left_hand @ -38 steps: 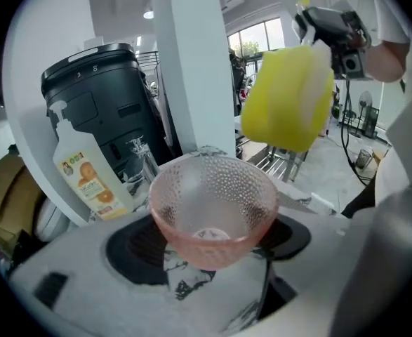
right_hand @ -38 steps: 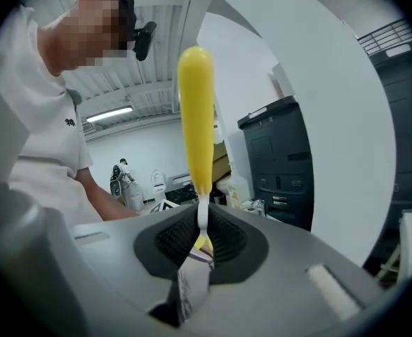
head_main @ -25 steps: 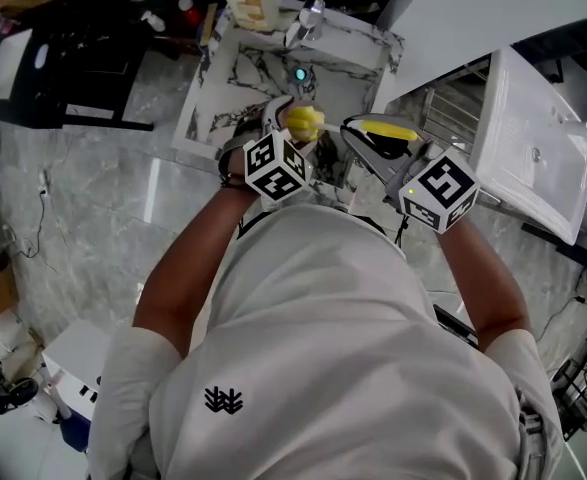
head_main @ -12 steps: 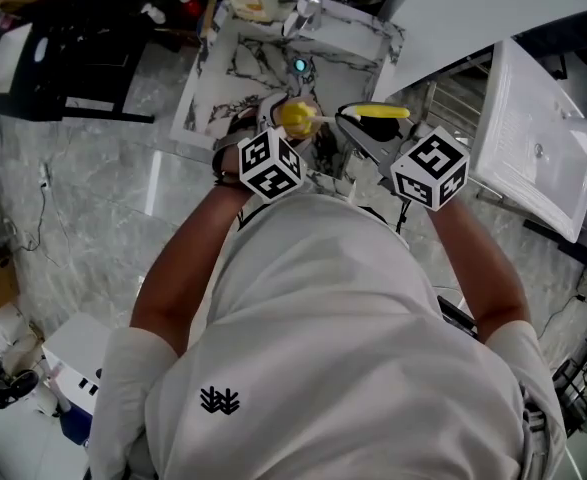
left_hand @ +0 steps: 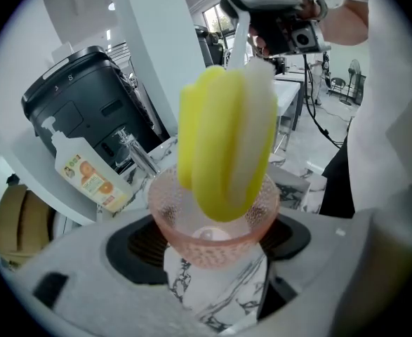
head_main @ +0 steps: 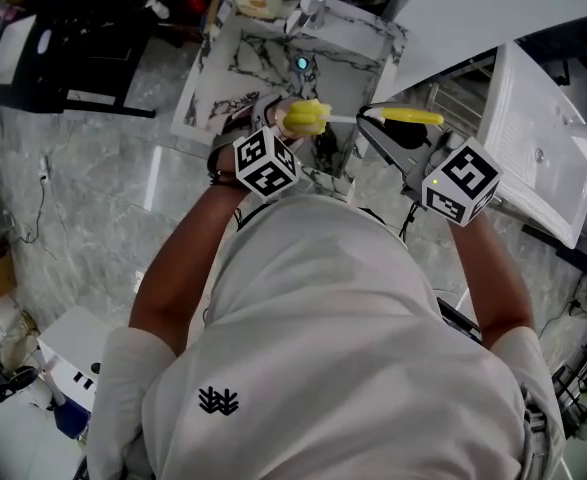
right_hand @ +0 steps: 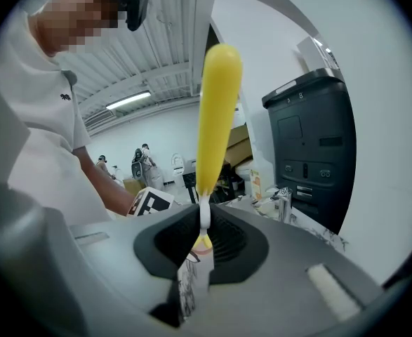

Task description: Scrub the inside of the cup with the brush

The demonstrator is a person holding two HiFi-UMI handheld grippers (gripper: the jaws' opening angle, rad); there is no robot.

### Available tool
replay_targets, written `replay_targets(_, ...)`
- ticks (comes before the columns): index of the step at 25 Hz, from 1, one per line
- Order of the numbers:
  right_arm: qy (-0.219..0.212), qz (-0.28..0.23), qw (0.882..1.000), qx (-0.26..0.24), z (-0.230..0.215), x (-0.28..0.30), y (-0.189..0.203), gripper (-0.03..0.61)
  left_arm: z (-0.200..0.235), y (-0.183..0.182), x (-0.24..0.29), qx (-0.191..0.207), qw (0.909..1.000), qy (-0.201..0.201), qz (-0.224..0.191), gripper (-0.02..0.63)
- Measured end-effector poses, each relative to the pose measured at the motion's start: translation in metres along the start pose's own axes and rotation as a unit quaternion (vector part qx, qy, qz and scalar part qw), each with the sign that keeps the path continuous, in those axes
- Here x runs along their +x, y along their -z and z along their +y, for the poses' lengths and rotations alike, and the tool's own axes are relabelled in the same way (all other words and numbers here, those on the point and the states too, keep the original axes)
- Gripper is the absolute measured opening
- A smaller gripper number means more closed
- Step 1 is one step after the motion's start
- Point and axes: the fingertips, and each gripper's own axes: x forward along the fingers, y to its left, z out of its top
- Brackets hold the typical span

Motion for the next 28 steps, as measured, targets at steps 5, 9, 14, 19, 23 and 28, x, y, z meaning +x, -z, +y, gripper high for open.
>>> replay_targets(5,-0.020,-0.003,0.999,-0.038,0.014,0.001,-0.013,0.044,0.000,-0.003,0.000,-0.001,1.0000,0.001,0.003,0.374)
replay_targets(9,-0.035,0.023,0.996,-0.074,0.022,0.019,-0.003,0.044,-0.006,-0.012,0.000,0.007,0.9999,0.009,-0.004,0.376)
replay_targets(14,-0.045,0.050,0.993,-0.093,0.024,0.039,0.015,0.044,-0.010,-0.022,-0.003,0.021,0.9996,0.014,-0.009,0.376)
replay_targets(19,-0.038,0.057,0.994,-0.090,0.014,0.046,0.024,0.043,-0.016,-0.024,-0.002,0.042,0.9990,0.016,-0.001,0.376)
replay_targets(23,-0.034,0.056,0.994,-0.089,0.008,0.040,0.018,0.044,-0.017,-0.019,-0.001,0.061,0.9980,0.010,0.012,0.374)
replay_targets(28,-0.031,0.044,0.995,-0.089,0.006,0.023,0.004,0.045,-0.015,-0.014,0.000,0.057,0.9982,0.010,0.016,0.374)
